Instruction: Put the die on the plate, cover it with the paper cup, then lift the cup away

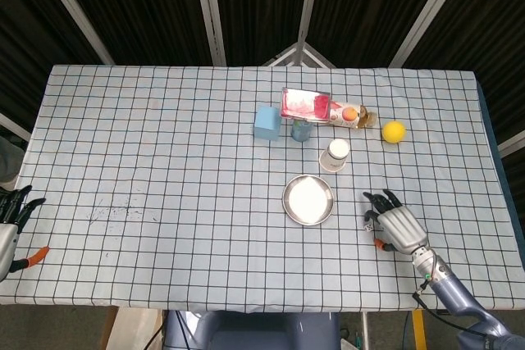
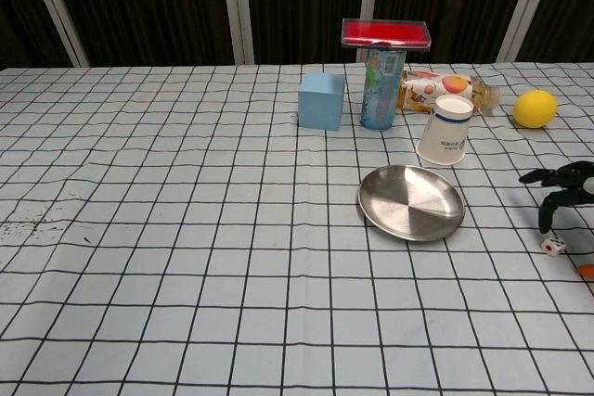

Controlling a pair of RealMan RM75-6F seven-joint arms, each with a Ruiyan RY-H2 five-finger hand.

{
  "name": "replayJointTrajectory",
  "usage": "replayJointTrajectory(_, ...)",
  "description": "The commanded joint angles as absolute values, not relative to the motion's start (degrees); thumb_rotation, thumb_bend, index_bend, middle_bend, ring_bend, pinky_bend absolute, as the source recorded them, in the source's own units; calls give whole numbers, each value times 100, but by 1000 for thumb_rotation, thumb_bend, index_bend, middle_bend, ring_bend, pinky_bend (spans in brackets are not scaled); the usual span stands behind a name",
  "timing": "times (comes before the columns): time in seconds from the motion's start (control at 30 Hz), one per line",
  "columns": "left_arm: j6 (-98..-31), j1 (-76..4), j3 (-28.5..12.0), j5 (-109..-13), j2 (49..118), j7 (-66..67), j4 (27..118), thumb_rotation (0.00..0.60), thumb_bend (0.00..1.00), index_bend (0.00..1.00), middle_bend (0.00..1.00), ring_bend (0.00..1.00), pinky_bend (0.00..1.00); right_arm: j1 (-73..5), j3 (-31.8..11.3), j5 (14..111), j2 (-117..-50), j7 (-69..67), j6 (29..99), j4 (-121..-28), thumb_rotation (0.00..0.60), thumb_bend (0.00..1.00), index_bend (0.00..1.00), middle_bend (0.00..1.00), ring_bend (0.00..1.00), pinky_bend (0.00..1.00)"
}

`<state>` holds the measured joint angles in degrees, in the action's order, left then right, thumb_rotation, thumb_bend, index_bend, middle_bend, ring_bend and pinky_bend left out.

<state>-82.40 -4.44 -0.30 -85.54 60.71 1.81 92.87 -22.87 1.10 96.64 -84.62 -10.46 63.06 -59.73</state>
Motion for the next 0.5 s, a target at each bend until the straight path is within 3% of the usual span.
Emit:
replayJointTrajectory(0.03,-8234,-446,-27,-8547,6085,227,9301,600,294,163,0,0,24,-2309,111,9639,-8463,-1081,6309,-5925,600,323,450,90,124,0)
replayJointTrajectory(0.5,-8187,-465,-37,-8486,6121,359,9333,600,293,165,0,0,24,-2370,224,9599,-8531,-1035,6259,-5835,600,351,466,91,124,0)
